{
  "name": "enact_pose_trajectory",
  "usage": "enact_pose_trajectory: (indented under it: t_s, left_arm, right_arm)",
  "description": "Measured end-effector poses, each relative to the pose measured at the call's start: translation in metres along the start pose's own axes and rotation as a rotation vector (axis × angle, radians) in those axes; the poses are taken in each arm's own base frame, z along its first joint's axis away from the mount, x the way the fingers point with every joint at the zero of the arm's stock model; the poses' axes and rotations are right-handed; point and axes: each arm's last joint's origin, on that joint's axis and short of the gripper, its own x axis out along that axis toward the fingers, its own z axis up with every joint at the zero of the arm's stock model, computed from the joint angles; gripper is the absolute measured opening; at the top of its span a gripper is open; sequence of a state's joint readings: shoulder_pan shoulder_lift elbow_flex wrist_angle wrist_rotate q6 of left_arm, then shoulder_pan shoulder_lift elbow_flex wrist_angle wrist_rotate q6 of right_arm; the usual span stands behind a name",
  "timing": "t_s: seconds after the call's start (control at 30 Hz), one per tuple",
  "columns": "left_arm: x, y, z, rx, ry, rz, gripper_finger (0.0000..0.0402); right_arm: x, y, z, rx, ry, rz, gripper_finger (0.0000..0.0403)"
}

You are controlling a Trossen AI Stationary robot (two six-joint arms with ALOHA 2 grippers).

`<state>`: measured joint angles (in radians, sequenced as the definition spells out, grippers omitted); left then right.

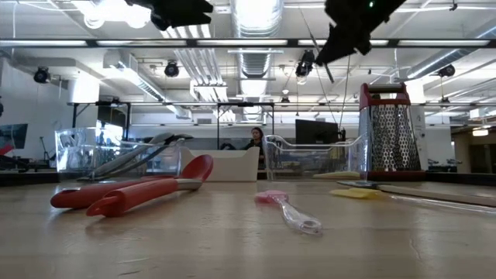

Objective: Pick & Place Kitchen Items
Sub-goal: Put the silver knife into the right transparent bin

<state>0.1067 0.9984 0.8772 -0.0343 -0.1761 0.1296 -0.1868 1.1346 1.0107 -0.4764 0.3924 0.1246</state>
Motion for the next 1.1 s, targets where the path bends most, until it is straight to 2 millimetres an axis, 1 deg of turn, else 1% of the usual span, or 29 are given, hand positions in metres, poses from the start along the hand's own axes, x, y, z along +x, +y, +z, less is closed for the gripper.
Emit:
enact_pose_trajectory:
  t_s: [0.07,0.17,0.27,0.33,0.5,0.63,0.87,1.0,1.1]
  left_arm:
    - [-0.004,0.001,0.002,-0.01,-0.009,0.002,0.0236]
    - [-0.006,0.001,0.002,-0.011,-0.007,0.002,0.0236]
    - [-0.006,0.002,0.002,-0.012,-0.009,0.003,0.0236]
    - [-0.006,0.002,0.002,-0.012,-0.009,0.003,0.0236]
    - [-0.006,0.002,0.002,-0.012,-0.01,0.003,0.0236]
    - [-0.006,0.002,0.002,-0.003,-0.01,0.004,0.0236]
    - [-0.006,0.001,0.001,0.002,0.006,0.002,0.0236]
    - [-0.006,0.001,-0.002,0.008,0.037,-0.002,0.0236]
    - [-0.006,0.001,-0.004,0.016,0.06,0.001,0.0236]
  right_arm:
    - [0.009,-0.018,0.0,-0.007,0.031,0.019,0.0046]
    - [0.022,-0.043,-0.002,0.003,0.084,0.028,0.0046]
    - [0.034,-0.061,-0.007,0.008,0.138,0.028,0.0046]
    - [0.042,-0.07,-0.011,-0.009,0.177,0.016,0.0046]
    - [0.067,-0.084,-0.02,-0.066,0.295,0.012,0.0046]
    - [0.088,-0.095,-0.012,-0.113,0.421,0.011,0.0046]
    - [0.127,-0.112,0.007,-0.172,0.612,0.03,0.0046]
    - [0.148,-0.116,0.007,-0.232,0.763,0.008,0.0046]
    - [0.161,-0.119,0.002,-0.255,0.85,0.017,0.0046]
